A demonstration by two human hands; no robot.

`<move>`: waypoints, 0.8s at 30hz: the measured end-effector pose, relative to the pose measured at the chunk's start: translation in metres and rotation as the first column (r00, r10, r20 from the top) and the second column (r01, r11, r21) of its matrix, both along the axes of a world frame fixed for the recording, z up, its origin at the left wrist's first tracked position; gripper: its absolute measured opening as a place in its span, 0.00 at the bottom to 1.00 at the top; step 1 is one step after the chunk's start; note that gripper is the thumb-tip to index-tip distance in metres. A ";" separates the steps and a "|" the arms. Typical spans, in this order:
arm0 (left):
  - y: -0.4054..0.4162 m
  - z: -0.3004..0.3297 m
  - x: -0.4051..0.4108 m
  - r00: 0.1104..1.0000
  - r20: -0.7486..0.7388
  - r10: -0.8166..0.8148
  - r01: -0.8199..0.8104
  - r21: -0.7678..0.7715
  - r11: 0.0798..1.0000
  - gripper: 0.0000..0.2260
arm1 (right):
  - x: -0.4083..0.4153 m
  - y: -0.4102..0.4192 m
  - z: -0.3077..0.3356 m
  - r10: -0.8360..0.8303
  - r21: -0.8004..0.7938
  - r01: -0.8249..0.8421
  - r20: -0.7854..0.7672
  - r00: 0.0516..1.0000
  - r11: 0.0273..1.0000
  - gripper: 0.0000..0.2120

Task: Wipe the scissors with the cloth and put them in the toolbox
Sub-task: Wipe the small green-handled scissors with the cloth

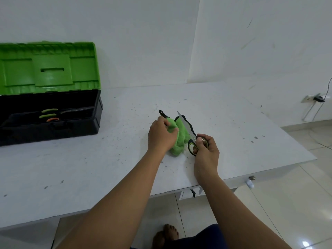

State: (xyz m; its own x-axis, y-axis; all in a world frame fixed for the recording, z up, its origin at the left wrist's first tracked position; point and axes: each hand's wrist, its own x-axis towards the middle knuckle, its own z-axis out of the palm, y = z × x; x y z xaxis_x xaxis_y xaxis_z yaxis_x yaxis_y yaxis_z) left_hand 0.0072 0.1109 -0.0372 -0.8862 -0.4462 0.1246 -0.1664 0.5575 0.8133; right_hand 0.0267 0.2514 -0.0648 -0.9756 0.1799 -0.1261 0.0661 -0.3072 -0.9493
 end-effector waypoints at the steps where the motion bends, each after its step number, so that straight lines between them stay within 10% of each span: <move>1: -0.001 -0.001 0.000 0.999 0.015 -0.043 0.043 0.005 0.999 0.09 | 0.000 0.000 0.000 0.002 -0.015 -0.002 0.000 1.000 1.000 0.08; 7: -0.004 -0.001 0.003 0.971 0.075 -0.228 0.220 0.099 0.970 0.12 | -0.001 -0.002 0.001 0.019 -0.067 -0.020 -0.008 1.000 0.998 0.08; 24: 0.005 0.017 0.005 0.992 0.094 -0.080 0.036 0.395 0.918 0.16 | 0.009 -0.018 0.015 0.120 0.145 -0.106 -0.093 0.988 0.984 0.07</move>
